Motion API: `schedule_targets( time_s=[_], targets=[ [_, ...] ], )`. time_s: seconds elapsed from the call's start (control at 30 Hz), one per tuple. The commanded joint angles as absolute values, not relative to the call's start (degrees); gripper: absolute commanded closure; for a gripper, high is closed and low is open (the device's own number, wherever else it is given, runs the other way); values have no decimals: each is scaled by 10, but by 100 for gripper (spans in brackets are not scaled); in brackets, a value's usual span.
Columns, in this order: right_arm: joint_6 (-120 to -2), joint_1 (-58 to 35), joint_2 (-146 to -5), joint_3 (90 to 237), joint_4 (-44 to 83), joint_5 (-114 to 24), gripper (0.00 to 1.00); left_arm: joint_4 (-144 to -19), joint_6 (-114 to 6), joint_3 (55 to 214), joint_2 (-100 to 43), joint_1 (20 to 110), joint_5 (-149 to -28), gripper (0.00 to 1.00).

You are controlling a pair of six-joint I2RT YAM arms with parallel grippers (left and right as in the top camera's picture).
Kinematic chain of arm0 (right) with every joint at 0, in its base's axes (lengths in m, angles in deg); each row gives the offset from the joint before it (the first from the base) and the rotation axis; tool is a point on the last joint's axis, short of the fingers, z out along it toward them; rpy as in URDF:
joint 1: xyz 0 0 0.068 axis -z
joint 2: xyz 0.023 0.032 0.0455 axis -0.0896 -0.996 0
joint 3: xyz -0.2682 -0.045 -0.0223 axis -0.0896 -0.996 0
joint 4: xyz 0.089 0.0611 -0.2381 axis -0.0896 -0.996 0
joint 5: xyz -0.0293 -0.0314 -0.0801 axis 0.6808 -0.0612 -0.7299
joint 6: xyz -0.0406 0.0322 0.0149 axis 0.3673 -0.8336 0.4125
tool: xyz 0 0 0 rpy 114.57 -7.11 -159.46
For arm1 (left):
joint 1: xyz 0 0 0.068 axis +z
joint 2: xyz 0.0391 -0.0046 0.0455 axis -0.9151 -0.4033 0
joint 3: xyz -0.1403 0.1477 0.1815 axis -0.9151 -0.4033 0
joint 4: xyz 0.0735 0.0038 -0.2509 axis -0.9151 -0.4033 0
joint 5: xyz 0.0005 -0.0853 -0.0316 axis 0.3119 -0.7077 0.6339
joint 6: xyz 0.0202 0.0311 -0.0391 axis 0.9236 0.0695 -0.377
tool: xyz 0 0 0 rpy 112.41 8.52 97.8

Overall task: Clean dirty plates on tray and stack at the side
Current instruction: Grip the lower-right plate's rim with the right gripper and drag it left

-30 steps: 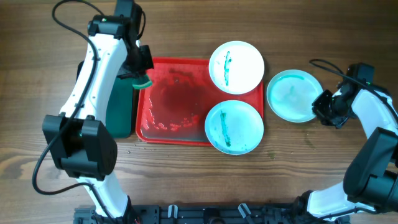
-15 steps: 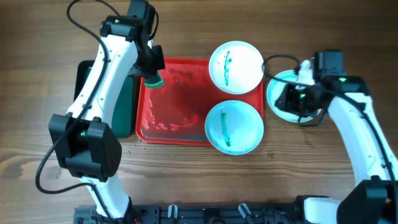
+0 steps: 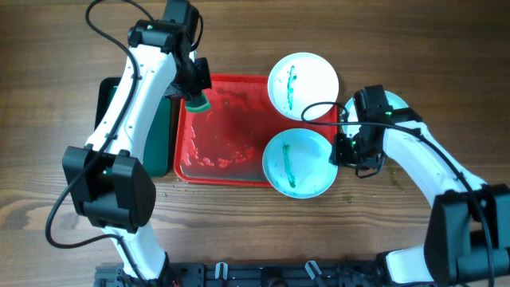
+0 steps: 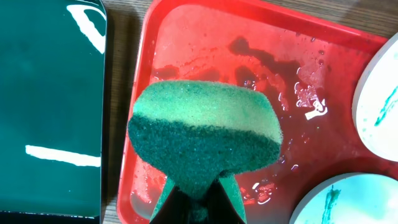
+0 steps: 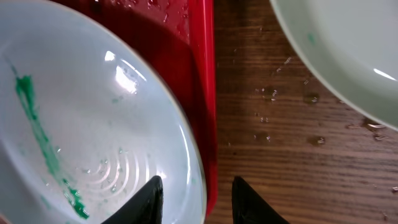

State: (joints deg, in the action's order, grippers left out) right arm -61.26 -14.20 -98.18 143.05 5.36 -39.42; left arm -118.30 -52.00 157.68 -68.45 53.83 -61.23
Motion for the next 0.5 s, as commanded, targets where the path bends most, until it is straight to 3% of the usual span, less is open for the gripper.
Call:
schedule_targets(
  time_s=[0.0, 0.2, 0.47],
  targets=[
    [-620, -147, -1016, 1425, 70, -399, 65, -1181, -529, 1584, -669, 536, -621, 96],
    [-620, -147, -1020, 1425, 73, -400, 94, -1181, -529, 1584, -669, 536, -621, 96],
    [-620, -149, -976, 1479, 7, -398, 96, -1181, -529, 1584, -669, 536, -621, 96]
  ],
)
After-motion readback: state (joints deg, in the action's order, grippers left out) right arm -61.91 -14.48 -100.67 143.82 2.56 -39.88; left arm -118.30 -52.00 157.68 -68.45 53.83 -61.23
